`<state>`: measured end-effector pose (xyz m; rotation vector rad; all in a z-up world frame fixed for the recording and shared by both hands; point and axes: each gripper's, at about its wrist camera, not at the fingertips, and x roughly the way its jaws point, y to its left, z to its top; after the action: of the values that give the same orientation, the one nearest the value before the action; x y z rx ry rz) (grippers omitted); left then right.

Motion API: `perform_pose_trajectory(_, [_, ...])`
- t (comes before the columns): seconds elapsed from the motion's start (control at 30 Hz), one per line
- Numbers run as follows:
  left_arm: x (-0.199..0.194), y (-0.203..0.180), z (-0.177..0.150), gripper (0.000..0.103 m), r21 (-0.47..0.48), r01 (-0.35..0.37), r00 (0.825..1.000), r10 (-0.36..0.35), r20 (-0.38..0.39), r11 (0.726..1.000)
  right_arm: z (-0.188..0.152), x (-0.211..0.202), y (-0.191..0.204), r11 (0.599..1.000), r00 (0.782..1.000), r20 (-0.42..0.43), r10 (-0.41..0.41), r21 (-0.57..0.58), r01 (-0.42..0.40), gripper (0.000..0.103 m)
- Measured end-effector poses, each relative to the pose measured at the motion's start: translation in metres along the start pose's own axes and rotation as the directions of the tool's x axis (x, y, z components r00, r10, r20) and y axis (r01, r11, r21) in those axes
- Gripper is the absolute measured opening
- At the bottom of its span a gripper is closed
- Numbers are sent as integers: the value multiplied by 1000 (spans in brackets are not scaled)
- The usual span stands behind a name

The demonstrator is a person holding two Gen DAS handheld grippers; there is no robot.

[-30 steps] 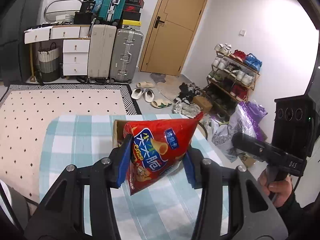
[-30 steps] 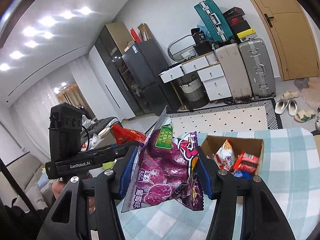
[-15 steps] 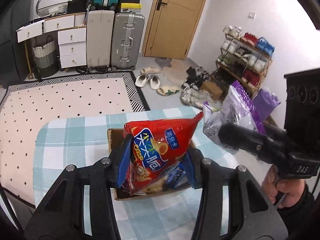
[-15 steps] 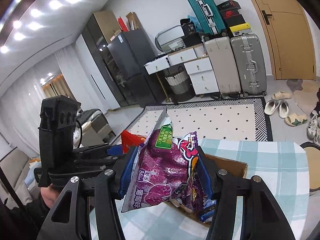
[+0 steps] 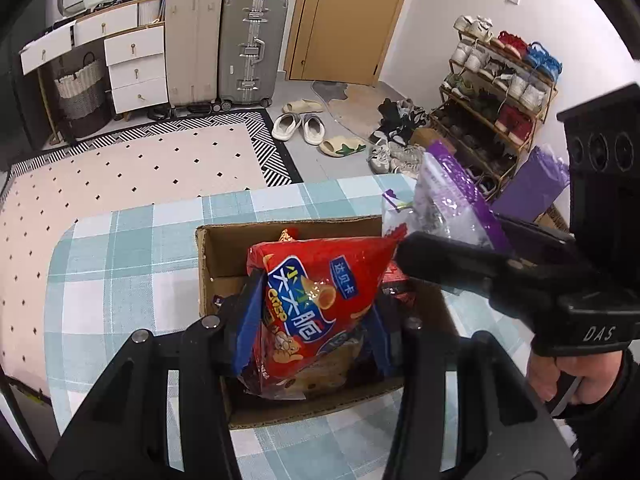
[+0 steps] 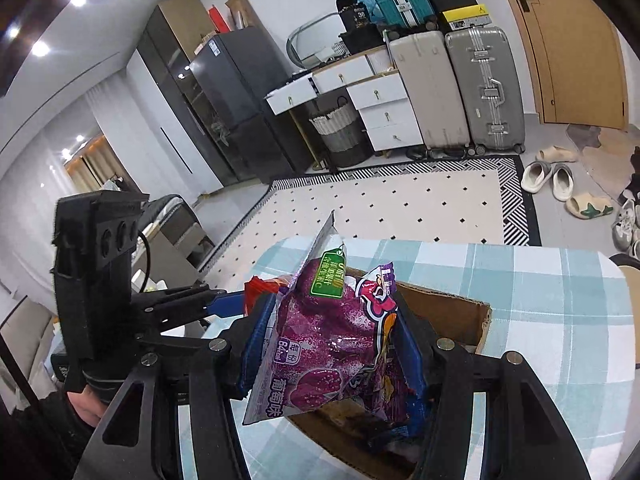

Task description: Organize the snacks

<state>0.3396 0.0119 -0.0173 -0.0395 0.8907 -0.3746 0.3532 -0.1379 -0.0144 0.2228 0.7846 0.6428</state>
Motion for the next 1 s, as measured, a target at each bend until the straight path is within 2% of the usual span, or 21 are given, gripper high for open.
perform_pose_trajectory(0.1, [7,3,-2,44,-2,-1,1000,1,-1,1000,-2,8,-4,1000,1000,-8,-5,4,5,58])
perform_pose_trajectory(0.17, [12,5,-4,49,-7,-6,1000,6,-10,1000,-3,11,-5,1000,1000,-15,-8,8,8,59])
perform_pose_trajectory(0.2, [14,6,-3,58,-2,-21,1000,21,-14,1000,-3,14,-8,1000,1000,-25,-5,16,5,60])
perform_pose_trajectory(0.23, [15,5,-4,73,8,-51,999,51,-14,999,-5,16,-8,1000,1000,-30,-4,19,4,61])
perform_pose_trajectory(0.27, [15,5,-5,78,19,-70,998,70,-8,997,-6,16,-9,1000,999,-34,0,21,1,65])
perform_pose_trajectory(0.33, [10,3,-8,79,40,-71,997,70,15,997,-9,13,-11,1000,1000,-18,0,31,0,73])
perform_pose_trajectory(0.57, [-20,-4,-15,79,64,-87,995,84,48,994,-14,-12,-1,1000,1000,18,-1,23,0,74])
perform_pose_trajectory(0.7, [-49,-7,-23,79,42,-87,993,84,83,995,-18,-37,9,1000,998,64,-4,11,4,80])
perform_pose_trajectory(1.0, [-124,-25,-51,83,17,-141,969,135,205,990,-41,-94,49,996,985,173,-26,-83,41,83])
